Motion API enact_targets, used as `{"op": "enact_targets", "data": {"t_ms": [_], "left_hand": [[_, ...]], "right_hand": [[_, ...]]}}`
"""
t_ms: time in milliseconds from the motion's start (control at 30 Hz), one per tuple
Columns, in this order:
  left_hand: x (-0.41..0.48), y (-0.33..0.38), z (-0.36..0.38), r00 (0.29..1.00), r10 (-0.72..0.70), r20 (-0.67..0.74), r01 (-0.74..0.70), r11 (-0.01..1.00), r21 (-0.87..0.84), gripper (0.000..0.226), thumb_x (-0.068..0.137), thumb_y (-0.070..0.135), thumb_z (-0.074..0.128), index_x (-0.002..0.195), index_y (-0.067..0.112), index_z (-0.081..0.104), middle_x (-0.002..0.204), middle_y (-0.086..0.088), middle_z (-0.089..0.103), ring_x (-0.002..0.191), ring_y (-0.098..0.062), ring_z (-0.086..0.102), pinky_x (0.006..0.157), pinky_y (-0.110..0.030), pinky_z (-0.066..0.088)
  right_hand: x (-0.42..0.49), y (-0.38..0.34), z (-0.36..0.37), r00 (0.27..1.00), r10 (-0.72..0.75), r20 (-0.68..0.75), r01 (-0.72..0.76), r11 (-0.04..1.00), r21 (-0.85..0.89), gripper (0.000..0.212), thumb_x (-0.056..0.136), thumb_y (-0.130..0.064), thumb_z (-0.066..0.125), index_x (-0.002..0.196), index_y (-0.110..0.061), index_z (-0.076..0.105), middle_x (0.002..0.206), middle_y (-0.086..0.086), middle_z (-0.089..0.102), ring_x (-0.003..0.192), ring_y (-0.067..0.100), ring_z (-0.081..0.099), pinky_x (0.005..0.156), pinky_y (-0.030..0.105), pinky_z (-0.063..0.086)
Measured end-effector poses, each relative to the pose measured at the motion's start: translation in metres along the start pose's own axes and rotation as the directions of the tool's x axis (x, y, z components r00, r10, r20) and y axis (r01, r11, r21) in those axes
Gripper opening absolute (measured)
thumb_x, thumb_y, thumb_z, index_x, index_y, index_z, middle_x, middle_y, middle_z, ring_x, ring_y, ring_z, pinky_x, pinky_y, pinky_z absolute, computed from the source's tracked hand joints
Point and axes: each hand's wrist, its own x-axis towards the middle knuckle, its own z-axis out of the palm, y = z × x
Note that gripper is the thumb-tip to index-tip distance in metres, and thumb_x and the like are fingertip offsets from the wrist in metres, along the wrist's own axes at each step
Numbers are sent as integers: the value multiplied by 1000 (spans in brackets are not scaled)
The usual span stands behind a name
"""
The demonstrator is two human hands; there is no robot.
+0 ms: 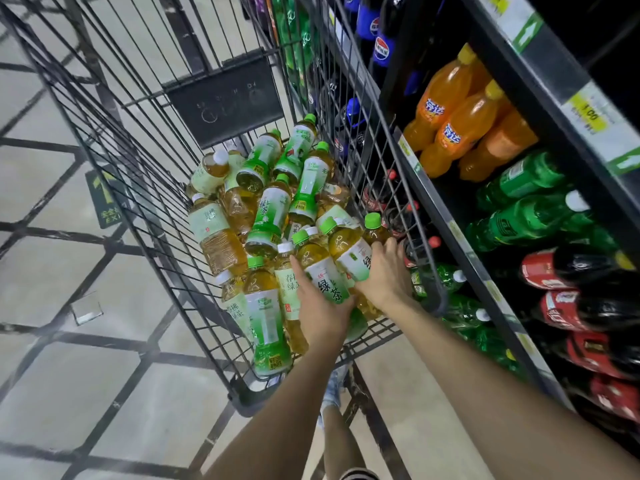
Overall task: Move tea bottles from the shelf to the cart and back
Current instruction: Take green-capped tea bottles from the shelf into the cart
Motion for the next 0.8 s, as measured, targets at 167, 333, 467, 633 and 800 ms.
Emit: {"op": "enact_targets", "data": {"t_ms": [167, 333, 467, 633, 800], "left_hand": [[1, -2, -3, 996, -91, 19, 91, 994, -52, 137, 68, 29, 92, 158, 28, -12, 163, -4, 26, 139, -30, 45, 107, -48, 45], [0, -5, -15, 995, -99, -5, 99, 994, 34, 120, 64, 38, 93, 154, 16, 16, 153, -9, 43, 135, -32, 49, 104, -51, 47], [-7, -2, -32, 996, -86, 2, 85, 995, 53, 98, 66, 39, 91, 139, 9, 33, 139, -10, 52, 122, -34, 55, 96, -50, 52], [-23, 12, -57, 999, 8, 33, -8, 1000, 3, 100, 72, 31, 89, 145, 7, 26, 143, -15, 48, 127, -35, 51, 100, -47, 47], [-44, 28, -82, 990, 140, 28, -136, 985, -106, 94, 71, 29, 88, 142, 13, 29, 130, -11, 58, 114, -33, 60, 94, -47, 53]], "right_hand": [[-7, -4, -1, 999, 36, 38, -39, 996, 86, 73, 69, -30, 89, 124, -11, 45, 128, 11, 55, 115, 29, 56, 87, 39, 52], [-17, -9, -4, 998, 39, 52, -46, 990, 131, 82, 70, -34, 88, 135, -5, 47, 142, 11, 49, 132, 29, 46, 104, 41, 47], [-35, -19, -9, 998, 57, 41, -65, 973, 219, 85, 70, -33, 88, 139, -7, 45, 142, 9, 50, 130, 27, 48, 105, 41, 46], [-60, -30, -25, 994, 108, 6, -104, 935, 340, 82, 68, -34, 88, 135, -8, 48, 137, 9, 54, 126, 30, 52, 100, 46, 49], [-86, -38, -48, 988, 151, -28, -122, 884, 451, 78, 69, -32, 87, 132, -6, 49, 124, 11, 62, 111, 30, 61, 80, 34, 50]]}}
